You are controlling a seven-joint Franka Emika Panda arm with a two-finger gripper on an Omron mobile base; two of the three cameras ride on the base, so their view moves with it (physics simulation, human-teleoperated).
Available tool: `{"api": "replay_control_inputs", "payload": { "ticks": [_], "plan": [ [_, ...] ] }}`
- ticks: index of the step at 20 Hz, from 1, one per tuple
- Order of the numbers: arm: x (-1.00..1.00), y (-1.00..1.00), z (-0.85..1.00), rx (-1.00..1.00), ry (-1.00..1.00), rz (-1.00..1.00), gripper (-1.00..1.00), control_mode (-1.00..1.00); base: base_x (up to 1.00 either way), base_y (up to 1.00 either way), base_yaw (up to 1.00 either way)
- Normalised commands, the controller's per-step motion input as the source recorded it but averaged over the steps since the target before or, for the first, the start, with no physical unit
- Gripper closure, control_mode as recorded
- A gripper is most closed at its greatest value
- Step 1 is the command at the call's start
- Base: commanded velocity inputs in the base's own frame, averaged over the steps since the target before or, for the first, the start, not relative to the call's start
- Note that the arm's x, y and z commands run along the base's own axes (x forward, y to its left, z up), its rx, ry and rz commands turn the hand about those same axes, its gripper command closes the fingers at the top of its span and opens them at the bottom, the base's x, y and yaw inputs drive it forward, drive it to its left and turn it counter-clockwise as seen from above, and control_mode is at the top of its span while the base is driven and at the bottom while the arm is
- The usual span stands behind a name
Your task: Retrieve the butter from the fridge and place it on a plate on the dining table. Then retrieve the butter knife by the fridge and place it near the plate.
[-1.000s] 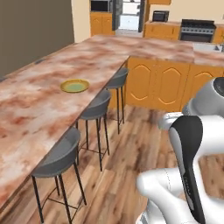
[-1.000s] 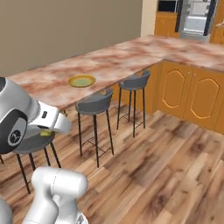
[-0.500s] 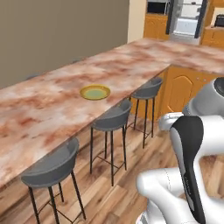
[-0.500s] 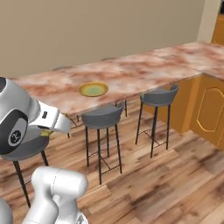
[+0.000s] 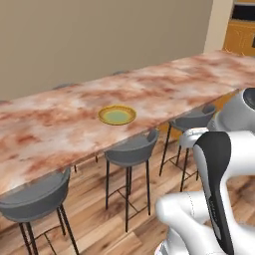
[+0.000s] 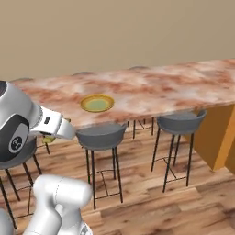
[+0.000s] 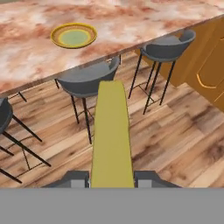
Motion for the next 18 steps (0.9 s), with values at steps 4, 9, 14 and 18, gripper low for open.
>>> {"api": "replay_control_inputs", "payload": {
  "ticks": [4,9,14,18],
  "plan": [
    [0.0,0.0,0.0,0.0,0.0,0.0,1.0,1.0,0.45,-0.99,0.51],
    [0.0,0.0,0.0,0.0,0.0,0.0,1.0,1.0,0.4,-0.81,0.5],
    [0.0,0.0,0.0,0.0,0.0,0.0,1.0,1.0,0.11,-0.07,0.33],
    [0.0,0.0,0.0,0.0,0.0,0.0,1.0,1.0,0.37,0.19,0.16]
  ]
}}
